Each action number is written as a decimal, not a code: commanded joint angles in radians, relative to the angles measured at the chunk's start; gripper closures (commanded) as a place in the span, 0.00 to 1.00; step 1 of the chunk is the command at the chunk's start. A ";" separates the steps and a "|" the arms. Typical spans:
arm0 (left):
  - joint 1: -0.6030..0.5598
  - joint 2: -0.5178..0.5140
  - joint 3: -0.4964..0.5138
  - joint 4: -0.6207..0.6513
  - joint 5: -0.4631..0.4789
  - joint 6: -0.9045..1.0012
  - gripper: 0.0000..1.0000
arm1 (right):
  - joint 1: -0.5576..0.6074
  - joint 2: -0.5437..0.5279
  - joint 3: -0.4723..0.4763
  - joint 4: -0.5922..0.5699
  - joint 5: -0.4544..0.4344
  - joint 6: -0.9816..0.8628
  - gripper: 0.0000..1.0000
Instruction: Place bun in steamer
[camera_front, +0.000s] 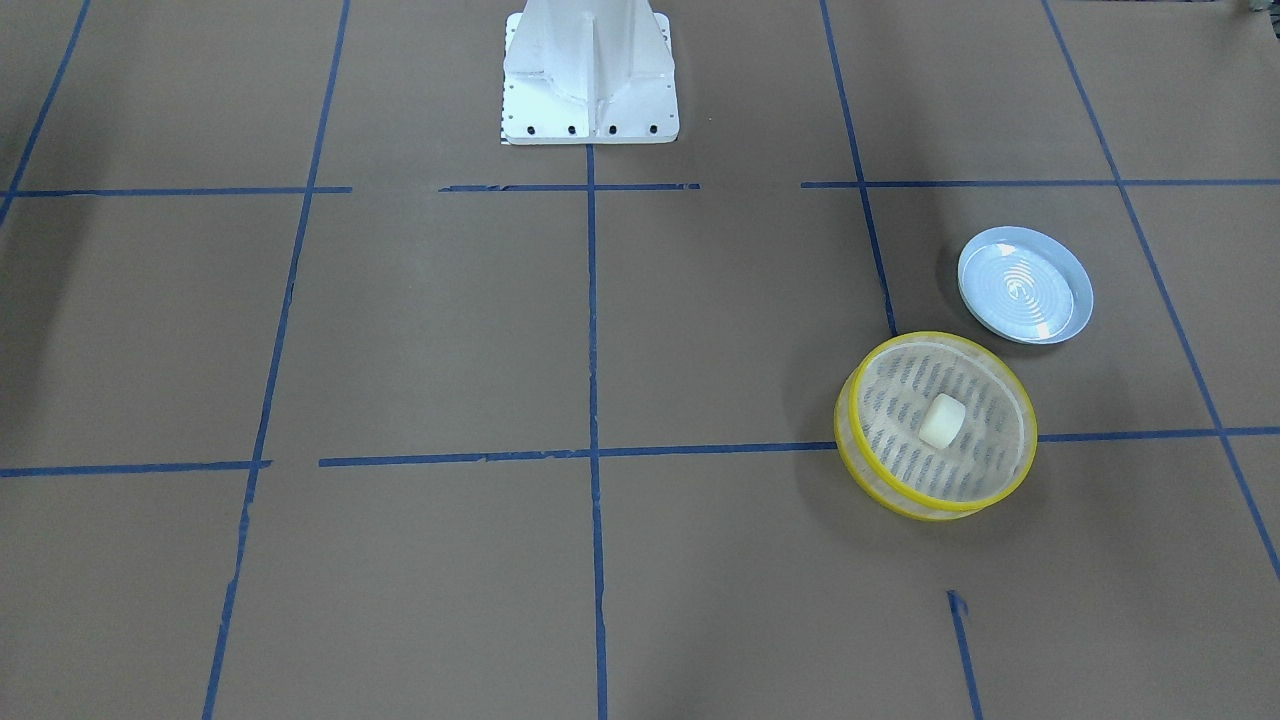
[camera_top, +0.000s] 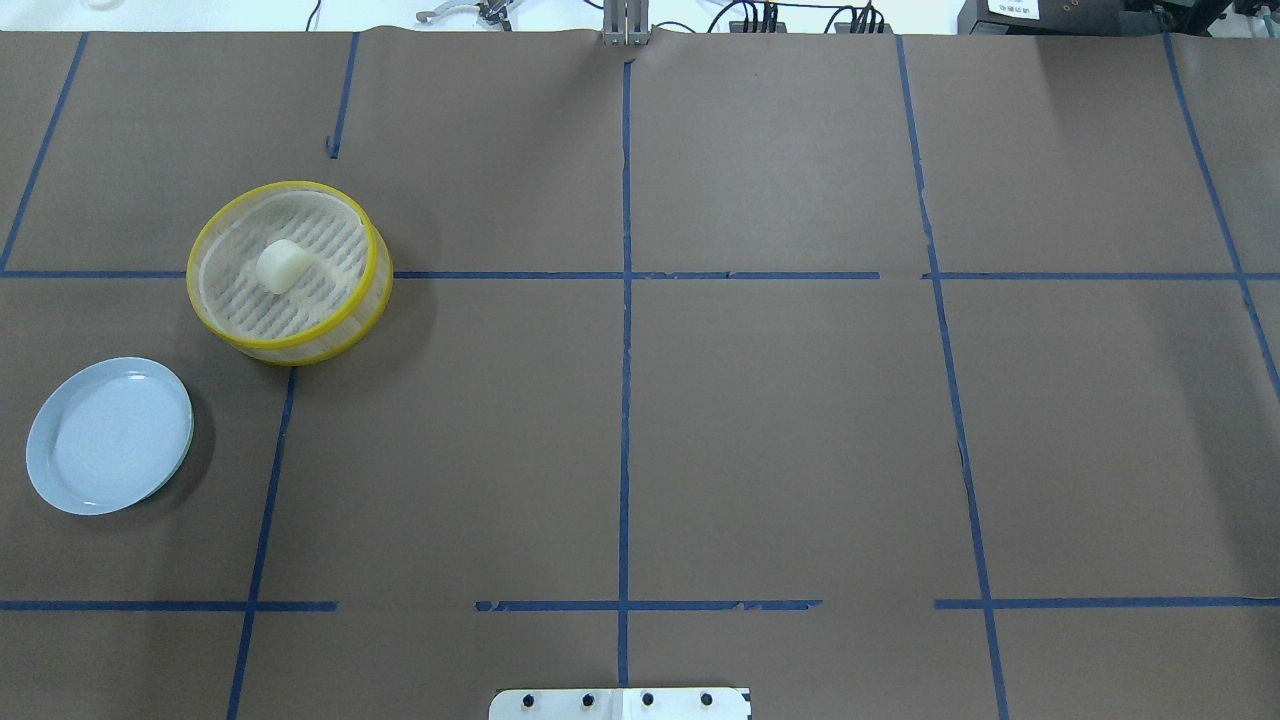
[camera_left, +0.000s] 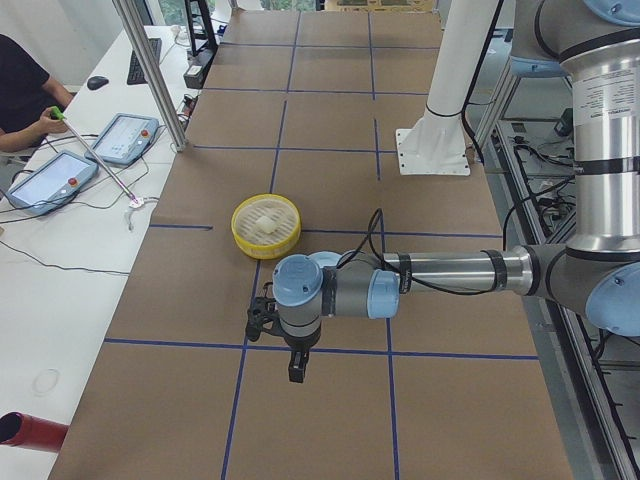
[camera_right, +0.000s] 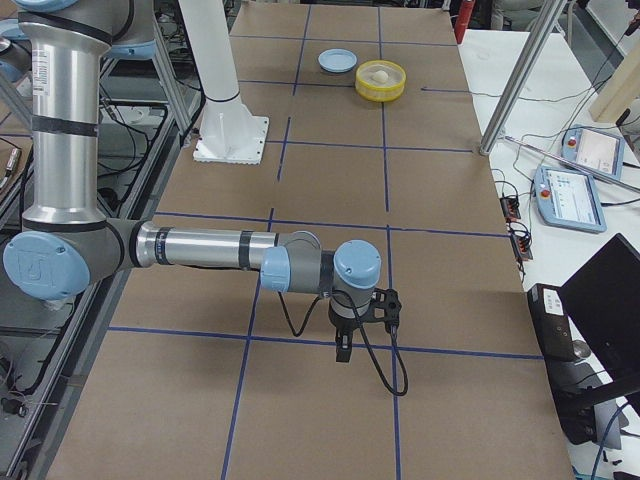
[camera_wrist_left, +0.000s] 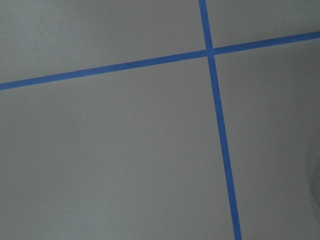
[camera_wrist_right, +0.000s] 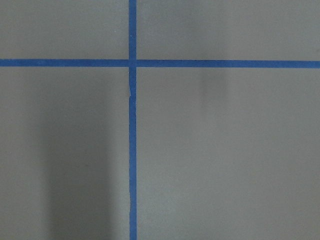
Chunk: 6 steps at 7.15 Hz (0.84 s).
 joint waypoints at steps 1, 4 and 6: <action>-0.007 -0.003 -0.004 0.018 0.001 0.000 0.00 | 0.001 0.000 0.000 0.000 0.000 0.000 0.00; -0.007 -0.006 -0.012 0.019 -0.001 -0.002 0.00 | 0.001 0.000 0.000 0.000 0.000 0.000 0.00; -0.009 -0.003 -0.038 0.038 0.001 -0.003 0.00 | 0.001 0.000 0.000 0.000 0.000 0.000 0.00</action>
